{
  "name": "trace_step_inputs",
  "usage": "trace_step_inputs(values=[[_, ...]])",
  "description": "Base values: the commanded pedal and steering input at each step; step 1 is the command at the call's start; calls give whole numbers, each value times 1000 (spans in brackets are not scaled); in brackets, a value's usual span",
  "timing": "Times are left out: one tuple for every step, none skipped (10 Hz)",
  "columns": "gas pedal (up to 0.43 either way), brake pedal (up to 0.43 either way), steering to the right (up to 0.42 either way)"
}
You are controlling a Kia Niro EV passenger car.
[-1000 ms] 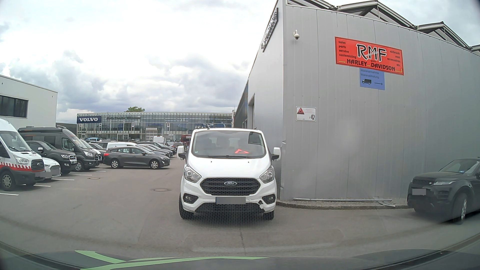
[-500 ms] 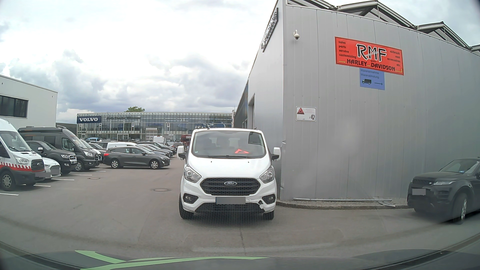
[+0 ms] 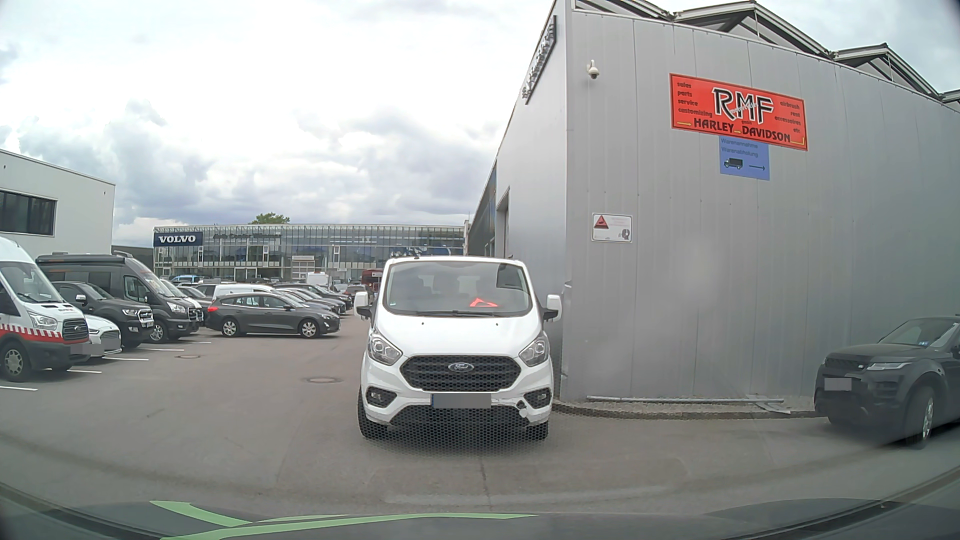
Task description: Follow the waypoints while adhering to traffic rules and regulations
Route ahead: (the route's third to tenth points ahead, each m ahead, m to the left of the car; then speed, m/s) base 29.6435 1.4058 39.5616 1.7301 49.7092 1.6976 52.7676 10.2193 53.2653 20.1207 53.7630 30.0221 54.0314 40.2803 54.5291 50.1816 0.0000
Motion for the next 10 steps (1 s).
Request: trace_step_inputs(values=[[0,524,-4],[0,524,-4],[0,530,-4],[0,524,-4],[0,530,-4],[0,524,-4],[0,530,-4],[0,530,-4],[0,530,-4],[0,530,-4]])
